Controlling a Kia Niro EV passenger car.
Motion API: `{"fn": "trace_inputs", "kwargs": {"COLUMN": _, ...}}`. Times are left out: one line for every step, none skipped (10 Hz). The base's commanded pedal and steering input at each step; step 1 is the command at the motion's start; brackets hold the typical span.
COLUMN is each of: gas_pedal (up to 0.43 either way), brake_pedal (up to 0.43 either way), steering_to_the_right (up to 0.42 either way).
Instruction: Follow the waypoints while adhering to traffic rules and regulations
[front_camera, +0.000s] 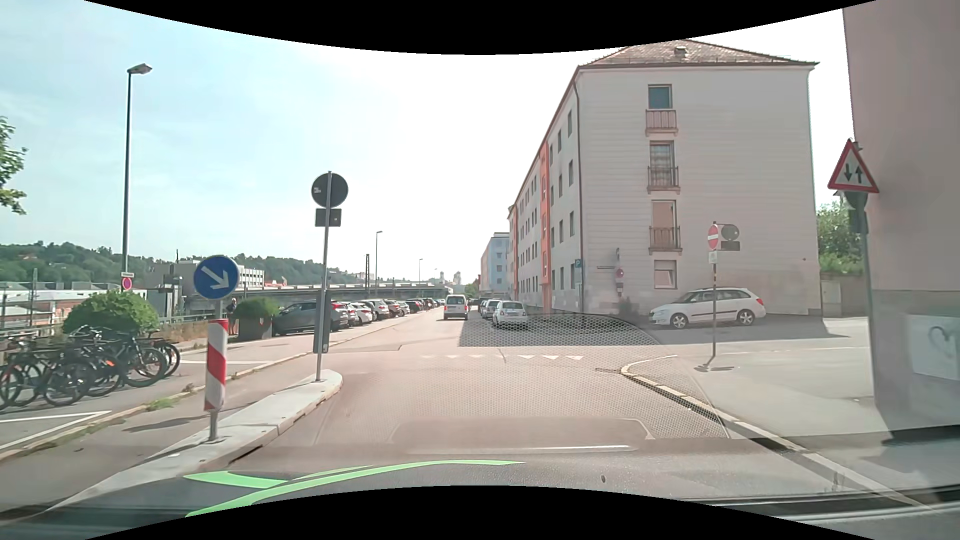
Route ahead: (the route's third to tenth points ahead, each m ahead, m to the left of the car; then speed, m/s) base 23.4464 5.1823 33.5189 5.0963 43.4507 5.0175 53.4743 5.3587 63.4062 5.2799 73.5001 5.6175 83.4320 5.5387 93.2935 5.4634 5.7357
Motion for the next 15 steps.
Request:
{"fn": "trace_inputs", "kwargs": {"gas_pedal": 0.000, "brake_pedal": 0.189, "steering_to_the_right": -0.017}}
{"fn": "trace_inputs", "kwargs": {"gas_pedal": 0.000, "brake_pedal": 0.189, "steering_to_the_right": -0.020}}
{"fn": "trace_inputs", "kwargs": {"gas_pedal": 0.000, "brake_pedal": 0.195, "steering_to_the_right": -0.022}}
{"fn": "trace_inputs", "kwargs": {"gas_pedal": 0.000, "brake_pedal": 0.195, "steering_to_the_right": -0.024}}
{"fn": "trace_inputs", "kwargs": {"gas_pedal": 0.000, "brake_pedal": 0.195, "steering_to_the_right": -0.025}}
{"fn": "trace_inputs", "kwargs": {"gas_pedal": 0.000, "brake_pedal": 0.195, "steering_to_the_right": -0.028}}
{"fn": "trace_inputs", "kwargs": {"gas_pedal": 0.000, "brake_pedal": 0.189, "steering_to_the_right": -0.031}}
{"fn": "trace_inputs", "kwargs": {"gas_pedal": 0.000, "brake_pedal": 0.195, "steering_to_the_right": -0.033}}
{"fn": "trace_inputs", "kwargs": {"gas_pedal": 0.000, "brake_pedal": 0.195, "steering_to_the_right": -0.033}}
{"fn": "trace_inputs", "kwargs": {"gas_pedal": 0.000, "brake_pedal": 0.189, "steering_to_the_right": -0.033}}
{"fn": "trace_inputs", "kwargs": {"gas_pedal": 0.000, "brake_pedal": 0.159, "steering_to_the_right": -0.034}}
{"fn": "trace_inputs", "kwargs": {"gas_pedal": 0.000, "brake_pedal": 0.018, "steering_to_the_right": -0.035}}
{"fn": "trace_inputs", "kwargs": {"gas_pedal": 0.000, "brake_pedal": 0.000, "steering_to_the_right": -0.036}}
{"fn": "trace_inputs", "kwargs": {"gas_pedal": 0.000, "brake_pedal": 0.000, "steering_to_the_right": -0.040}}
{"fn": "trace_inputs", "kwargs": {"gas_pedal": 0.000, "brake_pedal": 0.000, "steering_to_the_right": -0.042}}
